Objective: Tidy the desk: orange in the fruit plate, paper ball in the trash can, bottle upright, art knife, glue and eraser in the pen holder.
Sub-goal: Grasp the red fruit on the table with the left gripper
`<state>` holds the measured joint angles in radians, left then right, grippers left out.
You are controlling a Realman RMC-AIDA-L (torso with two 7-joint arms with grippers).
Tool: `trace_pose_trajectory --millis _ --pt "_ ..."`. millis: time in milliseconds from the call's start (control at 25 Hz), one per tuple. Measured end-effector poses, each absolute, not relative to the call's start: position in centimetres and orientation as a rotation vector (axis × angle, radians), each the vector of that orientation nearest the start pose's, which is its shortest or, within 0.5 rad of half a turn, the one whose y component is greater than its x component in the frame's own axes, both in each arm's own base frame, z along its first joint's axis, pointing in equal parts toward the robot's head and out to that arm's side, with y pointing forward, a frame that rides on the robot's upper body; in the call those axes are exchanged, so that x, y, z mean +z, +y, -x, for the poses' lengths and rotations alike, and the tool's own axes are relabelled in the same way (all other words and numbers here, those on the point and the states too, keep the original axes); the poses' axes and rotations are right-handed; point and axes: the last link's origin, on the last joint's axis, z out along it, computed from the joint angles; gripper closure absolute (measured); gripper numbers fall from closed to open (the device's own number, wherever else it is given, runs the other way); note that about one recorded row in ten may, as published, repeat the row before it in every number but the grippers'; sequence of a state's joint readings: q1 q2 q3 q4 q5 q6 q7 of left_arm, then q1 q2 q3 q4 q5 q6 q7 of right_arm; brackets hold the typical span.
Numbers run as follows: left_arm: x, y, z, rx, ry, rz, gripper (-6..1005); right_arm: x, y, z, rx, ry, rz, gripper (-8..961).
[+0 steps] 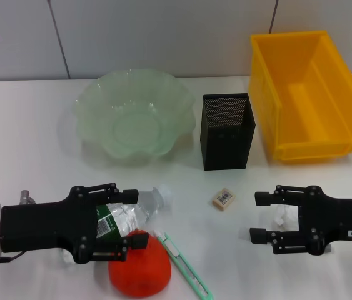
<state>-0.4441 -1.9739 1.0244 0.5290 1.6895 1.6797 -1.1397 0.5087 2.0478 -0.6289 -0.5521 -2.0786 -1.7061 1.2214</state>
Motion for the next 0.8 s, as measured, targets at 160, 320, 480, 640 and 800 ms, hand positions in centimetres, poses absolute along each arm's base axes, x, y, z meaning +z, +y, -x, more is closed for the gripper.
trace_pose_trajectory --millis 160,320,480,640,800 --pt "-0.2 28.8 27.0 -0.831 -0.352 2.898 187 -0.4 29.7 -27.6 0.760 0.532 2.851 169" --pt "-0.3 28.8 26.9 -0.811 -0.342 2.917 189 -0.5 29.8 -27.5 0.760 0.533 2.850 169" --pt "-0.5 28.9 26.5 -0.786 -0.299 2.947 190 -0.5 29.9 -27.5 0.763 0.539 2.847 169" --pt "-1.2 29.2 25.7 -0.693 -0.239 3.007 192 -0.4 29.9 -27.5 0.765 0.553 2.845 168" --pt "-1.2 29.4 25.5 -0.646 -0.230 3.022 193 -0.4 29.8 -27.5 0.767 0.558 2.845 168"
